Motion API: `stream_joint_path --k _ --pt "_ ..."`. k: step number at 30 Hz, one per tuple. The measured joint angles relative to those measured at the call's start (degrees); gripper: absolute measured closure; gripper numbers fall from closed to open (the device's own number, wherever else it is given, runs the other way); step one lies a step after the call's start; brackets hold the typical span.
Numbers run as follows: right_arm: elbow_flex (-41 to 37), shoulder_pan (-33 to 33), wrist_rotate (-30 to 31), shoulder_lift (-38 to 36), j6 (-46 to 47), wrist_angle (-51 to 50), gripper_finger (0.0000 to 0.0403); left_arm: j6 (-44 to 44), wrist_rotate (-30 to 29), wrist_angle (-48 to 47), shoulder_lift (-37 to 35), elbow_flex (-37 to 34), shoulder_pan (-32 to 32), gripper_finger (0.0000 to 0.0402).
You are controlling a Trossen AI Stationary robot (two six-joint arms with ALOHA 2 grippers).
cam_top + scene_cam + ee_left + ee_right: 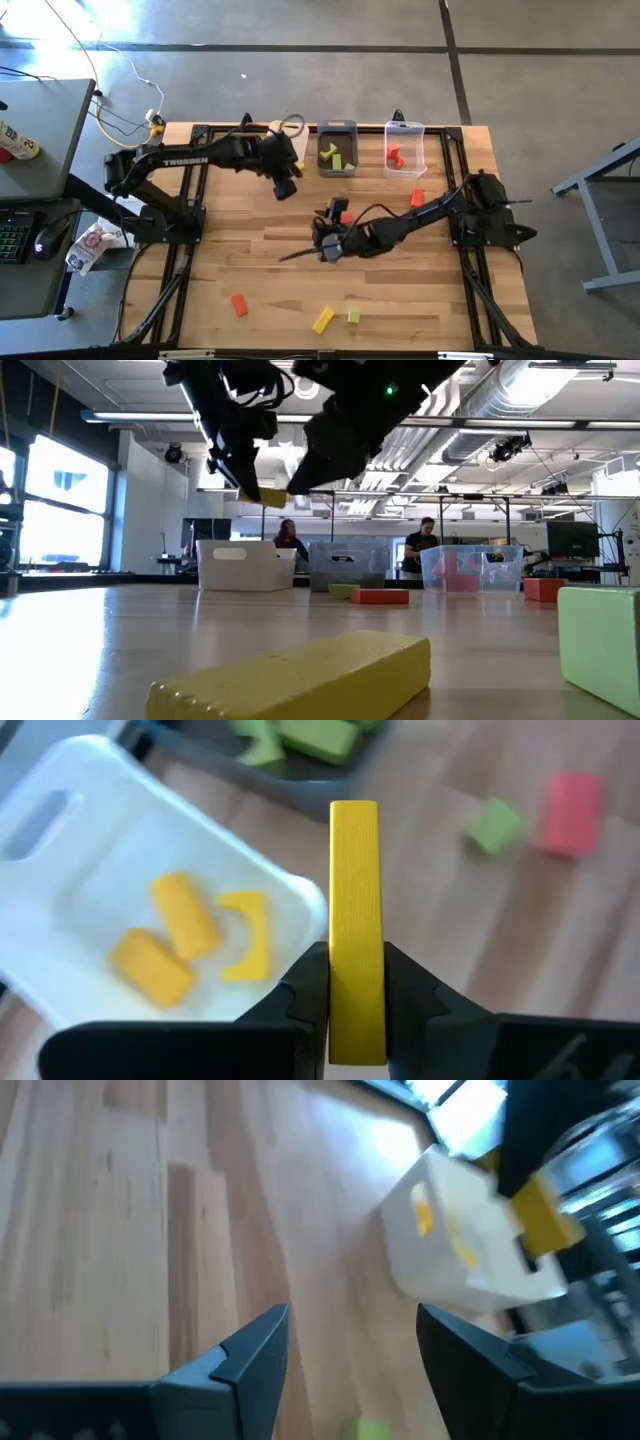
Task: Sort & place blocks by color
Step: Put the yellow block into the white bin
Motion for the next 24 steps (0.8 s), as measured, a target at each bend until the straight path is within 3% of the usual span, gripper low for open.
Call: stream_joint_path --k 13,24 --pt "0.0 -7.0 -10.9 0.0 2.2 -11.7 0.0196 5.1 -0.2 1.7 1.0 0.0 13.2 0.0361" --pt "0.0 -11.4 -11.4 -0.1 3.9 -20.2 0.0196 10.1 4.3 5.0 8.6 0.0 18.5 0.0361"
